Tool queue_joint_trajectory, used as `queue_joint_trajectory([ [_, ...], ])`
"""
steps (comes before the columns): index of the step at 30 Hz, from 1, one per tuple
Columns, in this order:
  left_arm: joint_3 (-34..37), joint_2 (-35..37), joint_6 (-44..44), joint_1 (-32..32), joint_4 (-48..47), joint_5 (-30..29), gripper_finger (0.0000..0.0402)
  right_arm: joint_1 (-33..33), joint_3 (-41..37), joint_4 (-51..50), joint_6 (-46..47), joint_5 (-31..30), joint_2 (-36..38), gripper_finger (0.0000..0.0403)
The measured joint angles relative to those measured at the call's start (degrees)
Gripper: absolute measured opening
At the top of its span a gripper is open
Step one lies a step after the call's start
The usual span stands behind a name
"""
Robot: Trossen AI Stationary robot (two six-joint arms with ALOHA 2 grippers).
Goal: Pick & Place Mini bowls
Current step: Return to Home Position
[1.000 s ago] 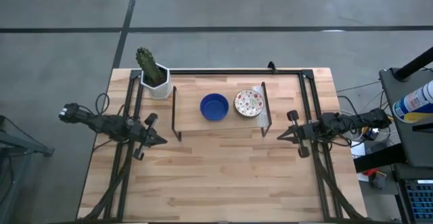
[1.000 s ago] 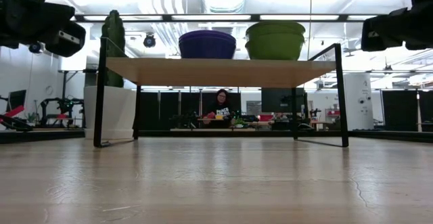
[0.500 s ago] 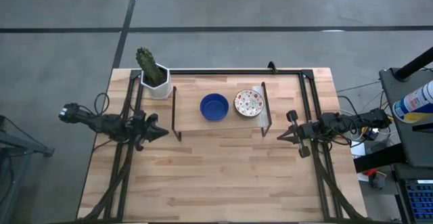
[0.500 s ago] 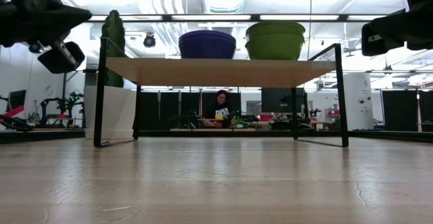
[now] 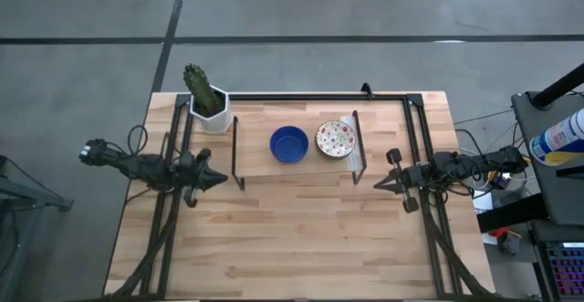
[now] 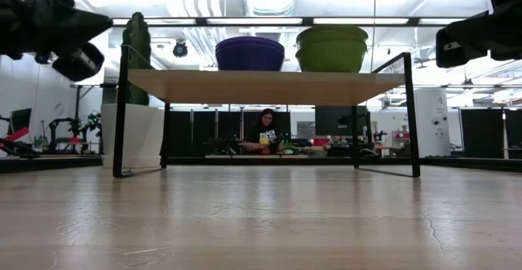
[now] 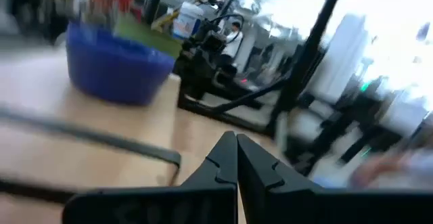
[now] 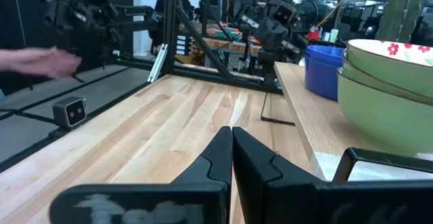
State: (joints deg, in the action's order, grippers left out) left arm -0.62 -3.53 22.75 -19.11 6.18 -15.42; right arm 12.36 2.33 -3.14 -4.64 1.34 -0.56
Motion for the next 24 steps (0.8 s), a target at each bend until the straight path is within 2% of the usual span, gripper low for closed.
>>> queue_joint_trajectory([
  [3,0.00,0.00,-12.85,0.00,-0.01,0.00,0.0000,0.00,0.00,0.00,0.05,0.00,-0.02,0.0008],
  [6,0.00,0.00,-19.30,0.00,-0.27,0.02,0.0000,0.00,0.00,0.00,0.15,0.00,-0.02,0.0009],
  [24,0.00,0.00,-19.09,0.00,-0.30,0.07,0.0000,0.00,0.00,0.00,0.12,0.02,-0.02,0.0009],
])
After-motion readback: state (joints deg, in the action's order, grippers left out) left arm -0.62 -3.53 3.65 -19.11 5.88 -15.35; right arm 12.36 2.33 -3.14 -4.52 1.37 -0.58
